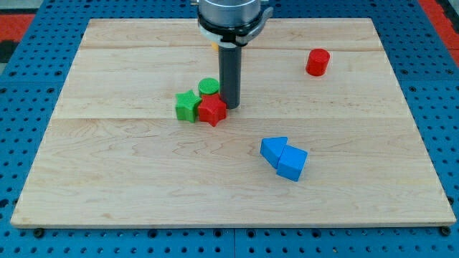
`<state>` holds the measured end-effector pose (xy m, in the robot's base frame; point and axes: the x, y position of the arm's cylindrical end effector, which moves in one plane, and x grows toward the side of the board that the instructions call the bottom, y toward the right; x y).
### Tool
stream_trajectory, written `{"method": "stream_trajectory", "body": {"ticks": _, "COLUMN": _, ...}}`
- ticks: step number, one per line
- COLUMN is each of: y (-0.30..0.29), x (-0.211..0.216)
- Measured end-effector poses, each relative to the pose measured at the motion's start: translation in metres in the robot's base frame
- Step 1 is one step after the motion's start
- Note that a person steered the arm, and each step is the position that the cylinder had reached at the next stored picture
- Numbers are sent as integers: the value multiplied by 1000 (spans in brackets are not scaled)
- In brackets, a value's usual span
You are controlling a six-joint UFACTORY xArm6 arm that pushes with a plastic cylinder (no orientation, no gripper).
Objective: Move the red circle parallel to the bottom of the yellow hexagon
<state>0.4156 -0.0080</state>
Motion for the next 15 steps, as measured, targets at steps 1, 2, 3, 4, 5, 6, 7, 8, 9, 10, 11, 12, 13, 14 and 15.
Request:
{"method": "stream_trajectory", "body": {"ticks": 1, "y": -1, "x": -1}}
{"method": "stream_trajectory", "body": {"ticks": 2, "y": 20, "x": -4}}
{"method": "stream_trajectory", "body": {"ticks": 3, "y": 60, "x": -15}}
{"method": "stream_trajectory", "body": {"ticks": 4, "y": 69, "x": -49}}
{"method": "stream_trajectory", "body": {"ticks": 5, "y": 43, "x": -66}}
{"method": "stream_trajectory", "body": {"ticks": 6, "y": 5, "x": -66}}
{"method": "stream_trajectory", "body": {"ticks": 7, "y": -12, "x": -57}}
{"method": "stream_trajectory", "body": {"ticks": 8, "y": -15, "x": -44}}
{"method": "stream_trajectory", "body": {"ticks": 9, "y": -8, "x": -49}}
{"method": "stream_trajectory", "body": {"ticks": 10, "y": 69, "x": -53}}
{"method": "stream_trajectory", "body": {"ticks": 11, "y": 165, "x": -55}}
{"method": "stream_trajectory", "body": {"ticks": 12, "y": 246, "x": -77}}
{"method": "stream_trajectory", "body": {"ticks": 13, "y": 274, "x": -120}}
{"method": "stream_trajectory", "body": {"ticks": 14, "y": 240, "x": -131}}
{"method": "stream_trajectory", "body": {"ticks": 15, "y": 205, "x": -128}}
